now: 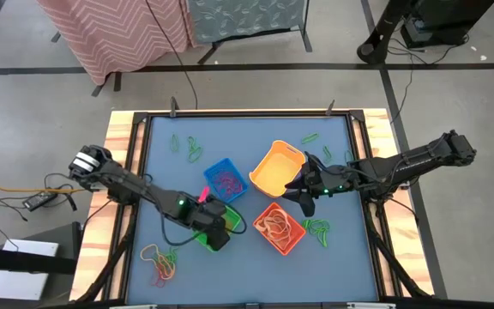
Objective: Sort rubber bands into baskets
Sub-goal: Put the orange rubber band into the green bin
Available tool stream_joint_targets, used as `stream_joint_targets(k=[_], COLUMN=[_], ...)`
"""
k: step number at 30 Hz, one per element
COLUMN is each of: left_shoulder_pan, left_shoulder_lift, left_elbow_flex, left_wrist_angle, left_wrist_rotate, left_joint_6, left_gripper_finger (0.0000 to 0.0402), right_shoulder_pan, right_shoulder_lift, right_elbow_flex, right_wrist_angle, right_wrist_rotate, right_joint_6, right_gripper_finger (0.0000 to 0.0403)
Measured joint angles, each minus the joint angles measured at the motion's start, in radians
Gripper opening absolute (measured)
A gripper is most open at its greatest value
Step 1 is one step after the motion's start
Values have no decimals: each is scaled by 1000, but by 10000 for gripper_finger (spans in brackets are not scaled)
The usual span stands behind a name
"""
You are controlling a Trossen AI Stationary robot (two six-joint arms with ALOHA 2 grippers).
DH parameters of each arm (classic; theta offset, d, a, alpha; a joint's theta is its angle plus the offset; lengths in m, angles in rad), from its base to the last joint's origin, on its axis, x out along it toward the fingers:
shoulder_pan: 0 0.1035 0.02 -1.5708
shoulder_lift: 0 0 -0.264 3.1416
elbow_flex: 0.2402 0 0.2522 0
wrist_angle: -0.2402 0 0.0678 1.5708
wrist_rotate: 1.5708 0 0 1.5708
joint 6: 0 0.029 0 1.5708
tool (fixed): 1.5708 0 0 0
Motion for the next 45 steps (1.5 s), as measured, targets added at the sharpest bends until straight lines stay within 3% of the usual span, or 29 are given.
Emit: stream_joint_targets(k=[9, 15, 22, 28, 34, 45], left_shoulder_pan=[19, -29, -240, -422, -468, -518], left_shoulder_lift=[-7, -69, -108, -72, -19, 114], left_elbow_flex=[77, 133, 134, 134, 134, 133], left_wrist_angle=[-152, -241, -270, -322, -319, -339], left_wrist_rotate=[48, 73, 44, 44, 72, 111], left_joint_6=[13, 30, 51, 276, 519, 658], left_gripper_finger=[177, 214, 218, 218, 218, 218], right_shoulder_pan=[0, 0, 0, 0, 0, 1], right_shoulder_lift=[0, 0, 0, 0, 4, 35], right_elbow_flex=[0, 0, 0, 0, 0, 0], right_wrist_angle=[-6, -6, -9, -9, -8, 2], right_wrist_rotate=[17, 17, 17, 17, 16, 16], right_joint_6=[-8, -9, -9, -20, -20, -17], right_gripper_finger=[216, 216, 216, 216, 216, 216])
